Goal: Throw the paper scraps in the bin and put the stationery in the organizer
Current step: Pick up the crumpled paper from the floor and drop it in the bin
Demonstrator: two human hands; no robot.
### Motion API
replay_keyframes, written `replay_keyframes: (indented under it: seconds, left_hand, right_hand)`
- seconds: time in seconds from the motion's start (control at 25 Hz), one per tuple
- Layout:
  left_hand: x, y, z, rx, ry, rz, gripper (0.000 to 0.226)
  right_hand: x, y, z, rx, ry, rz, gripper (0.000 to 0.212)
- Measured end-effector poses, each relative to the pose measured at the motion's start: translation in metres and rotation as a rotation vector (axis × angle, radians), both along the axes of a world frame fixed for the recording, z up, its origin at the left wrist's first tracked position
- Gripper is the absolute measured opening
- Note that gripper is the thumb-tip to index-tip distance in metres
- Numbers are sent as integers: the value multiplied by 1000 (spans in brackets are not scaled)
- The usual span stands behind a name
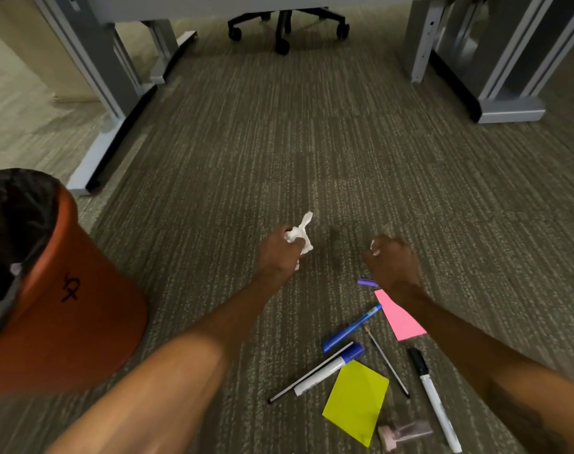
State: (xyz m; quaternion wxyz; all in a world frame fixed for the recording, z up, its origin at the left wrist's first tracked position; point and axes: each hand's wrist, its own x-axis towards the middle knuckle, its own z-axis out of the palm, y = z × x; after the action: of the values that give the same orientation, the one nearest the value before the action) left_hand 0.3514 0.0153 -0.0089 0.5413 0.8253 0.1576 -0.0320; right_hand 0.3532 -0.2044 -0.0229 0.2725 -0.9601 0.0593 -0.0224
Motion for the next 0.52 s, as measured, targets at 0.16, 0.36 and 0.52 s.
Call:
replay_keyframes:
  seconds: [0.16, 0.36, 0.52]
  left_hand:
    - [-27, 9, 22, -112, 14, -8, 18]
    - [-57, 27, 62, -71, -38, -6, 25]
    - [-84, 49, 104, -119, -173, 98, 25]
  right_hand:
    - [-26, 33, 22, 528, 47, -107, 37]
    - [-47, 77, 74, 1125, 225, -156, 25]
    - [-69, 112, 120, 1259, 279, -132, 12]
